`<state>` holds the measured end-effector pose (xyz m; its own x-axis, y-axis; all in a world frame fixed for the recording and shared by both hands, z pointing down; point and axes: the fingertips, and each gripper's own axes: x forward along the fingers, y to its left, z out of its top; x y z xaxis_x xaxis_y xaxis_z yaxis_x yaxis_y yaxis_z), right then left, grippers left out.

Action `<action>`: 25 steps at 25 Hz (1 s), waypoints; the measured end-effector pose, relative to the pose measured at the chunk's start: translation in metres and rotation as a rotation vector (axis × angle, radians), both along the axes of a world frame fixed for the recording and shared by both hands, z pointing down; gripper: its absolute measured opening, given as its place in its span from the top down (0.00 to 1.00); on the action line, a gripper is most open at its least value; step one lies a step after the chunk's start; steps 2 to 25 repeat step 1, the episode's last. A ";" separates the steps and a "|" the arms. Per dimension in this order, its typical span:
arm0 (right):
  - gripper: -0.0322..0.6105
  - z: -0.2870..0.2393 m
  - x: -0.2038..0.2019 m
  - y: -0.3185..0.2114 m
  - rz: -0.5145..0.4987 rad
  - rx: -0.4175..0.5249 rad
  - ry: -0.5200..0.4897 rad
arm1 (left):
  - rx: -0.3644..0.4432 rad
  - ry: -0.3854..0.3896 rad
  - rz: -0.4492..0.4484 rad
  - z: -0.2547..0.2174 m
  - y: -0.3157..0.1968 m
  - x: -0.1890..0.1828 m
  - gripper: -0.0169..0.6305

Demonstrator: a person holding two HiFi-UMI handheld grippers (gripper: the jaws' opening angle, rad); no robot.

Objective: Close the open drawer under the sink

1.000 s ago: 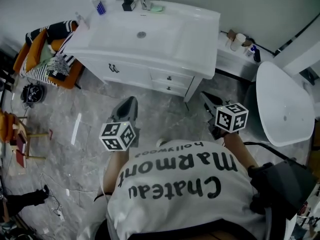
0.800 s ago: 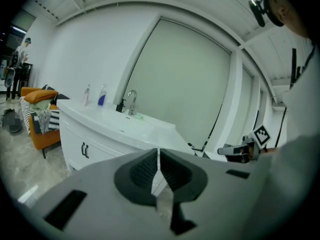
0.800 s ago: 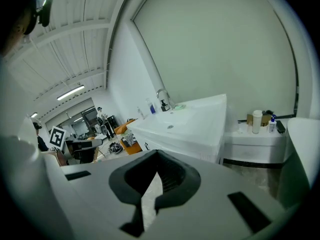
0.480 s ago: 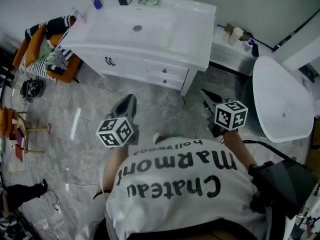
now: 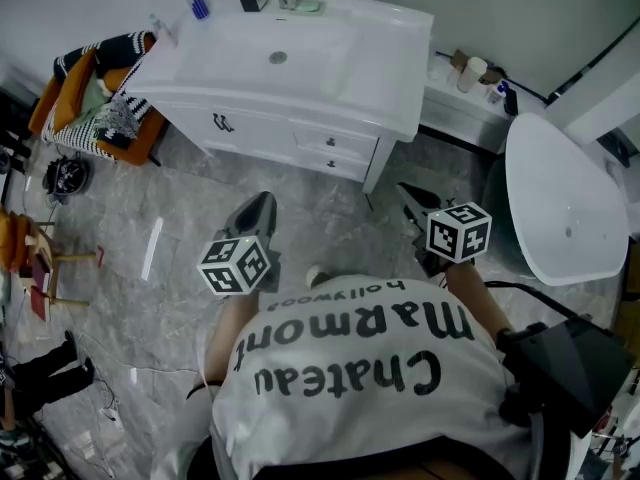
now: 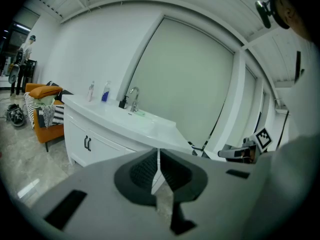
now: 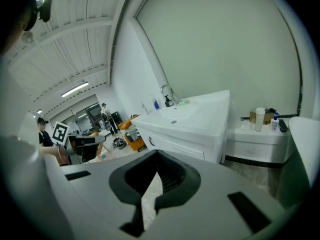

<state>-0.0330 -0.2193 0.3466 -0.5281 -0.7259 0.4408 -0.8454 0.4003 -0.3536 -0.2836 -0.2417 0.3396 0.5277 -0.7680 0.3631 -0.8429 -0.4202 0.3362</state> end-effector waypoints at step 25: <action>0.93 0.001 -0.002 0.002 -0.007 -0.001 0.005 | 0.001 -0.002 0.002 0.000 0.001 0.000 0.94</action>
